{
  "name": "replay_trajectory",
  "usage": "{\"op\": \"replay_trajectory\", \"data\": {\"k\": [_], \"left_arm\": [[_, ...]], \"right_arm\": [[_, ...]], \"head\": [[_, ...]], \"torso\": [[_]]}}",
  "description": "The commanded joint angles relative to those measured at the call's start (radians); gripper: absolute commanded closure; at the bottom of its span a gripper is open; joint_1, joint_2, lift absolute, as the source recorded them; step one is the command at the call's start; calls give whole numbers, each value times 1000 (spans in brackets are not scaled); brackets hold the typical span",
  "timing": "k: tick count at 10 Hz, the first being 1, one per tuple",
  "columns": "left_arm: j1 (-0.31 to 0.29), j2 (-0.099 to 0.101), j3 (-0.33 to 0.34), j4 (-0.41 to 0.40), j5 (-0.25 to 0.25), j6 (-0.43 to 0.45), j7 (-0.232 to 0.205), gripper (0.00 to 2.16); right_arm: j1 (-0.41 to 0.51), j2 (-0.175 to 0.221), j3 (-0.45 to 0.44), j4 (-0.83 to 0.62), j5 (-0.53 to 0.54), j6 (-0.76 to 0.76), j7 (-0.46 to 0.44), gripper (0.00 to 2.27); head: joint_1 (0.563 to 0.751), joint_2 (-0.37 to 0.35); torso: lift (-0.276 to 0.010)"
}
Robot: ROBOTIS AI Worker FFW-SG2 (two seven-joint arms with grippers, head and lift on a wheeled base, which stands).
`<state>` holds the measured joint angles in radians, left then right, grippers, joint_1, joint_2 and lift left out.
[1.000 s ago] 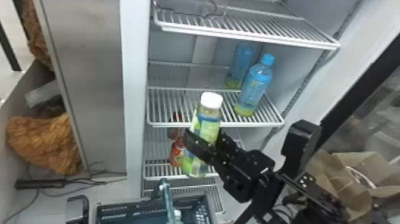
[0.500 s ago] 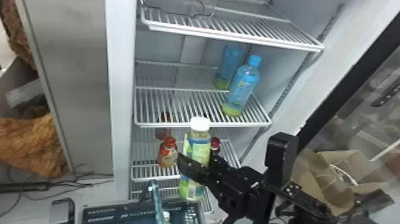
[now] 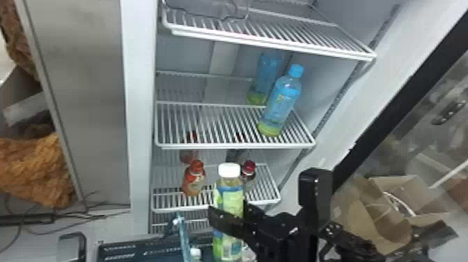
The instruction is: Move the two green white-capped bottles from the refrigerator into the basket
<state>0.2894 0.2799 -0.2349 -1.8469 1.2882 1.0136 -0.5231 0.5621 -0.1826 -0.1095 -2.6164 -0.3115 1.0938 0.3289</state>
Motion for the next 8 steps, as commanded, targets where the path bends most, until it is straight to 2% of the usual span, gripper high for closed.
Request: {"op": "replay_trajectory", "data": {"k": [1,8], "left_arm": [[0,-1,2,0,0,0,0,1167],[0,-1,2,0,0,0,0,1167]], "right_arm": [[-15,2,4,28,-2,42,12,868],[-52,-9,52,119,-83,153,36,868]], "head": [[695,-350],[695,-350]], "torso": [[-4],[-4]]}}
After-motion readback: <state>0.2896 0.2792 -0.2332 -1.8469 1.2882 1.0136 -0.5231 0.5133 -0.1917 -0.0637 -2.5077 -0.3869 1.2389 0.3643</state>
